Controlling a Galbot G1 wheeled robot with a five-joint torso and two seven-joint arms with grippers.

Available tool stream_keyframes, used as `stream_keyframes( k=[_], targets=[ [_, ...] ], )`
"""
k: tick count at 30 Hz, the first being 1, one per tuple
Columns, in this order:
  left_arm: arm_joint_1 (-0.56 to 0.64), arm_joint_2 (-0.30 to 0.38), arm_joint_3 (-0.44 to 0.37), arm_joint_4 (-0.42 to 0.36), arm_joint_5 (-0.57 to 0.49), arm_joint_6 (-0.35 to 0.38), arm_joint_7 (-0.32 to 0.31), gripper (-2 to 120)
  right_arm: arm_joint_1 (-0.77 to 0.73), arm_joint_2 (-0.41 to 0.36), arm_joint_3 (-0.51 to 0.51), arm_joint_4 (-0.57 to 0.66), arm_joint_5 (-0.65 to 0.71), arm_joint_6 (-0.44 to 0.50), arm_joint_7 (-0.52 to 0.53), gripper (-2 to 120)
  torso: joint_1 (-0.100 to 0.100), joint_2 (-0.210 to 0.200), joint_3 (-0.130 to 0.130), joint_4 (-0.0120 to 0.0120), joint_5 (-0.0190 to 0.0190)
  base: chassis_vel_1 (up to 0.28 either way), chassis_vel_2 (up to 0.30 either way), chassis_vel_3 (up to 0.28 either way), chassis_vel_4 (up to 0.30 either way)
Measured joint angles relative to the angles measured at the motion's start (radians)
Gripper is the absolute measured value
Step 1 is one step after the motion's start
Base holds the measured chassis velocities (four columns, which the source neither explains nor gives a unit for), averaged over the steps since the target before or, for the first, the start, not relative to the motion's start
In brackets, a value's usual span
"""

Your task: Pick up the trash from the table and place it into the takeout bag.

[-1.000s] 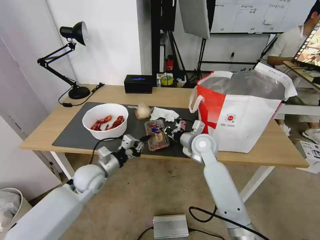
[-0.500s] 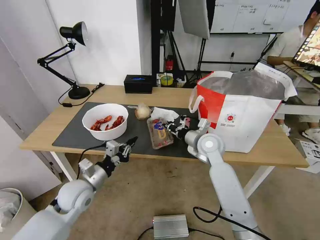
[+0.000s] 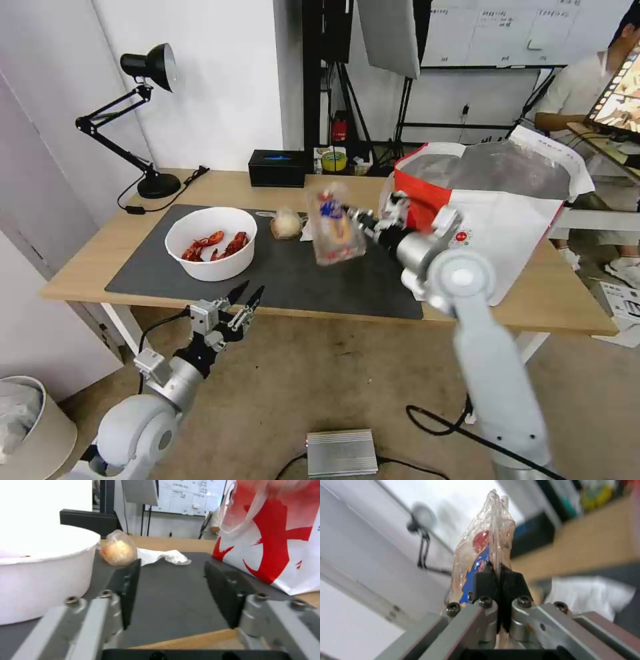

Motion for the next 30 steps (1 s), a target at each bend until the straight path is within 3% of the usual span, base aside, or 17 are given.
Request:
stream_keyframes(
  k=[2, 10, 19, 30],
  targets=[
    [0.009, -0.006, -0.006, -0.006, 0.003, 0.001, 0.0, 74, 0.03, -0.034, 0.03, 0.024, 0.019, 0.021, 0.014, 0, 0.0, 0.0, 0.0, 0.0002, 0.0001, 0.0, 0.0, 0.0, 0.0],
    [0.013, -0.009, -0.009, -0.014, 0.004, 0.002, -0.006, 99, 0.103, -0.134, 0.12, 0.028, 0.062, 0.066, 0.07, 0, 0.0, 0.0, 0.0, 0.0001, 0.0, 0.0, 0.0, 0.0, 0.0],
    [0.015, -0.021, 0.0, -0.009, -0.003, 0.012, -0.006, 100, 0.136, -0.228, 0.189, -0.04, 0.09, 0.085, 0.075, 0, 0.0, 0.0, 0.0, 0.0, 0.0001, 0.0, 0.0, 0.0, 0.0],
    [0.007, -0.018, 0.018, -0.002, -0.006, 0.011, -0.007, 100, 0.127, -0.294, 0.189, -0.135, -0.12, 0.102, -0.02, 0, 0.0, 0.0, 0.0, 0.0, 0.0001, 0.0, 0.0, 0.0, 0.0]
  ],
)
